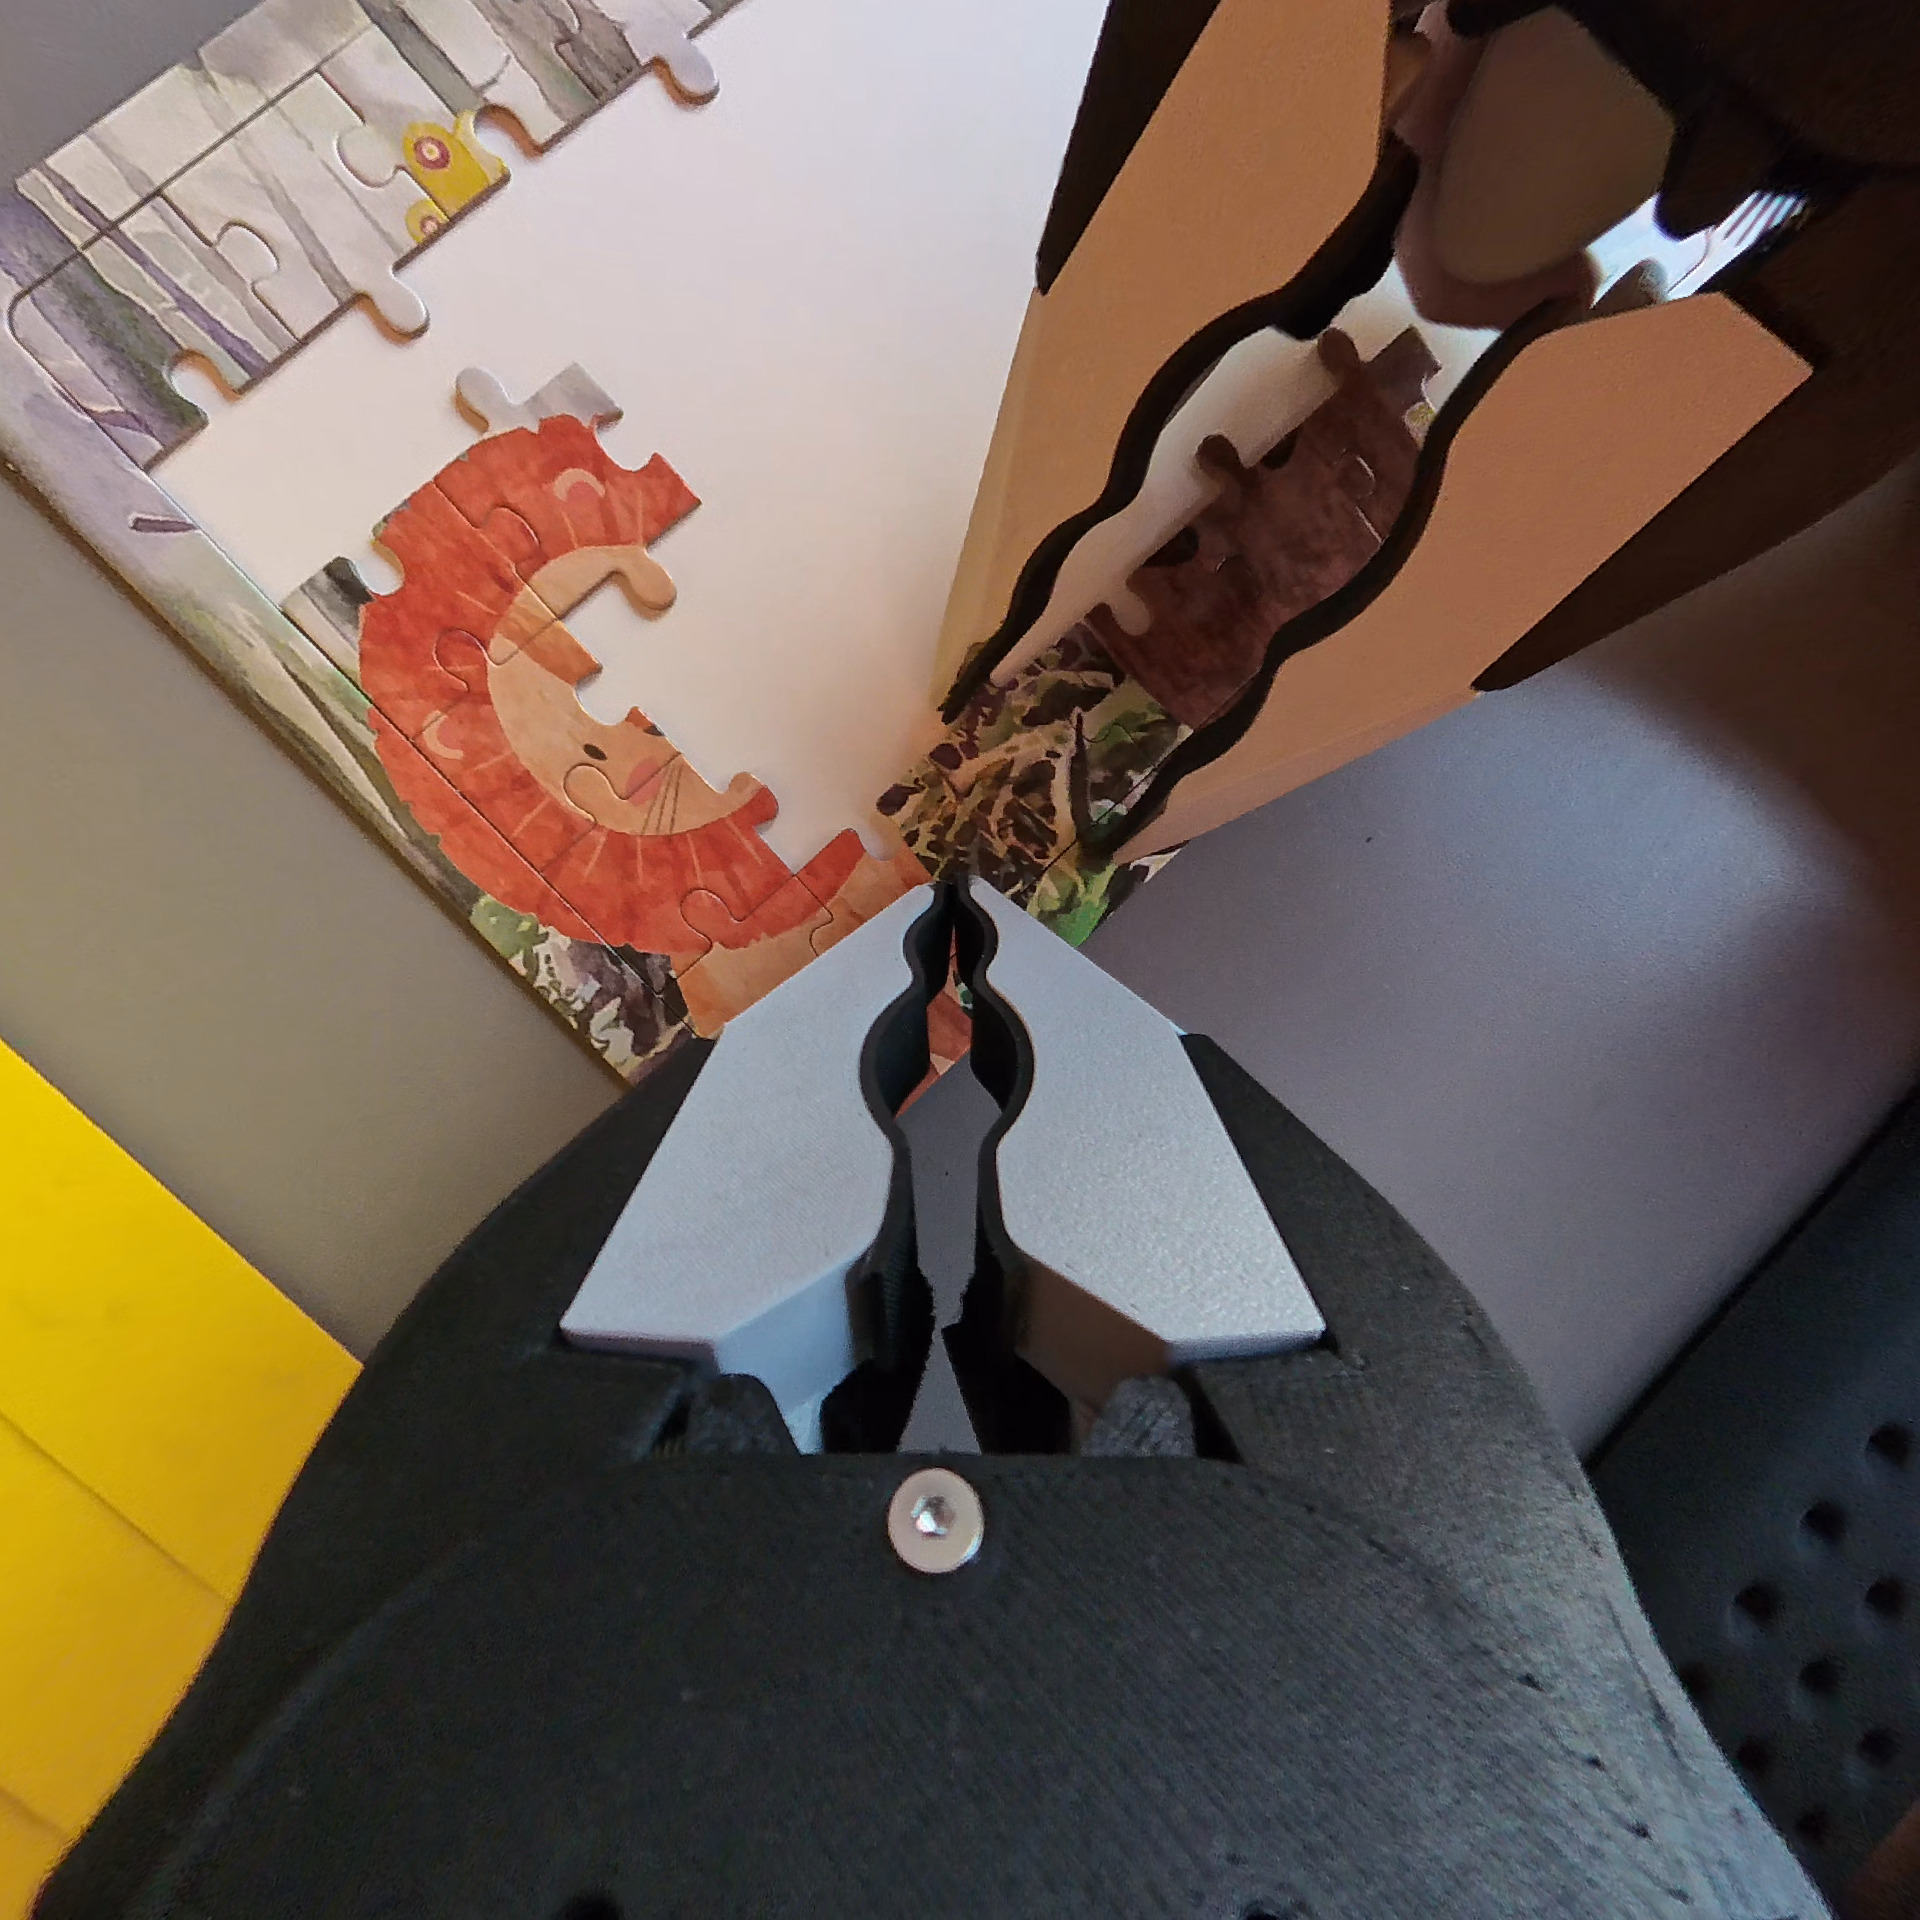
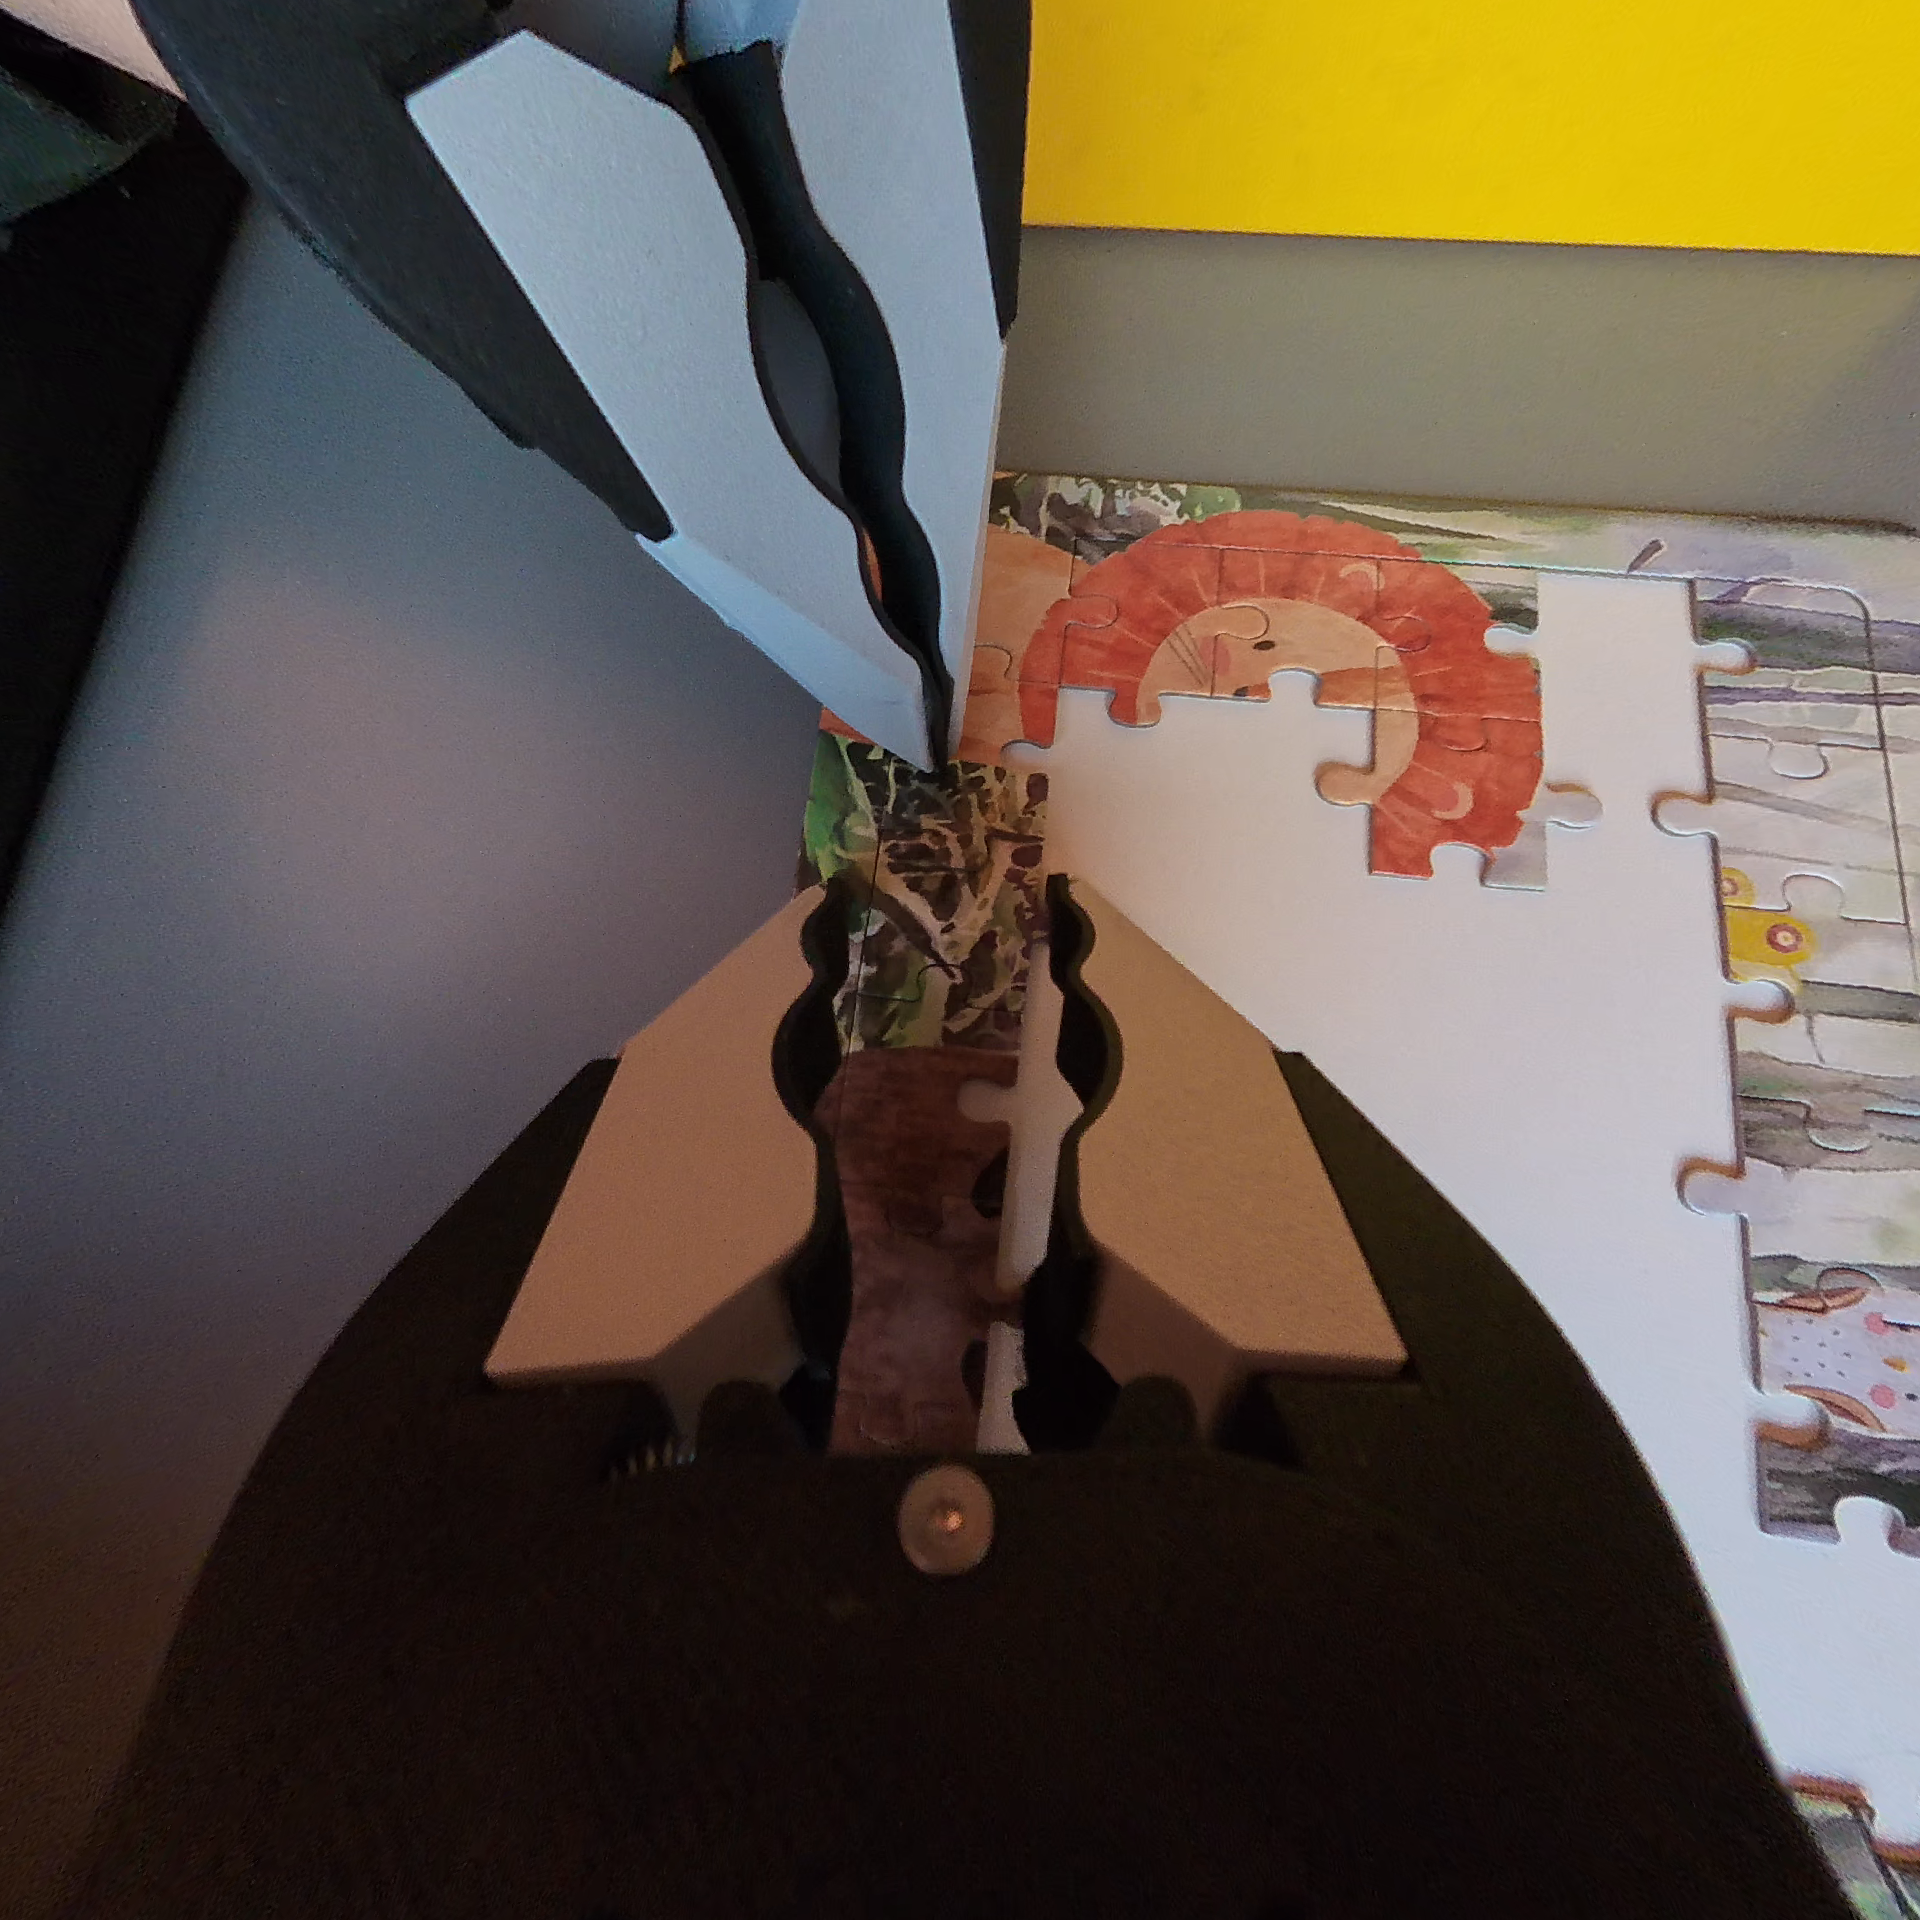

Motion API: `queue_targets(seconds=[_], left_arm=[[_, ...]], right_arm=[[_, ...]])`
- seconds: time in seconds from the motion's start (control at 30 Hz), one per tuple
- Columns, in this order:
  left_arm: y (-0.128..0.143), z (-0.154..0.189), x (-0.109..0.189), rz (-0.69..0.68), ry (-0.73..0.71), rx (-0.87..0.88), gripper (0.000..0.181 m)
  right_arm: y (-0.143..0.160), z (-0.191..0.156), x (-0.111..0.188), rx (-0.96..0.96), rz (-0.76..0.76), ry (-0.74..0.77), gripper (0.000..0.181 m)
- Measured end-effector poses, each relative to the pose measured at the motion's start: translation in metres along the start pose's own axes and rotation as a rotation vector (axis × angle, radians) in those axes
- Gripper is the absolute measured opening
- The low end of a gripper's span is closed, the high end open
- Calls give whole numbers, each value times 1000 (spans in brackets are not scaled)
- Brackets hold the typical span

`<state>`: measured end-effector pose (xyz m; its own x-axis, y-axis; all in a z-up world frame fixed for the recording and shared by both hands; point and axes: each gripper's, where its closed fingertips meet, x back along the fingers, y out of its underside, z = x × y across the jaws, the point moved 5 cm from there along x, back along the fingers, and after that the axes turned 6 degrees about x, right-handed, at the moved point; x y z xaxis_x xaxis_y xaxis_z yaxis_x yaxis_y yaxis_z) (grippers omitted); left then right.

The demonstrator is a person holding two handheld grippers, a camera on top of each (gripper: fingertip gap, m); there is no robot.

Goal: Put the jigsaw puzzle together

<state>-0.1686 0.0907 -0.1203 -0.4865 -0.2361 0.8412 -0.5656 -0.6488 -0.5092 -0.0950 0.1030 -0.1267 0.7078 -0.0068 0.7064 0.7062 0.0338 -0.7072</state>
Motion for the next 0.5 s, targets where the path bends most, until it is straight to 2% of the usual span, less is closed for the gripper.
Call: queue_targets(seconds=[0.23, 0.33, 0.43, 0.5], left_arm=[[0, -1, 2, 2, 6, 17, 0], [0, -2, 2, 1, 5, 22, 0], [1, -3, 3, 0, 4, 27, 0], [1, -3, 3, 1, 4, 21, 0]], right_arm=[[-1, -1, 3, -3, -13, -24, 37], [1, -1, 6, 4, -40, -20, 28], [0, -1, 7, 16, -32, -19, 29], [-5, -2, 4, 31, 0, -22, 36]])
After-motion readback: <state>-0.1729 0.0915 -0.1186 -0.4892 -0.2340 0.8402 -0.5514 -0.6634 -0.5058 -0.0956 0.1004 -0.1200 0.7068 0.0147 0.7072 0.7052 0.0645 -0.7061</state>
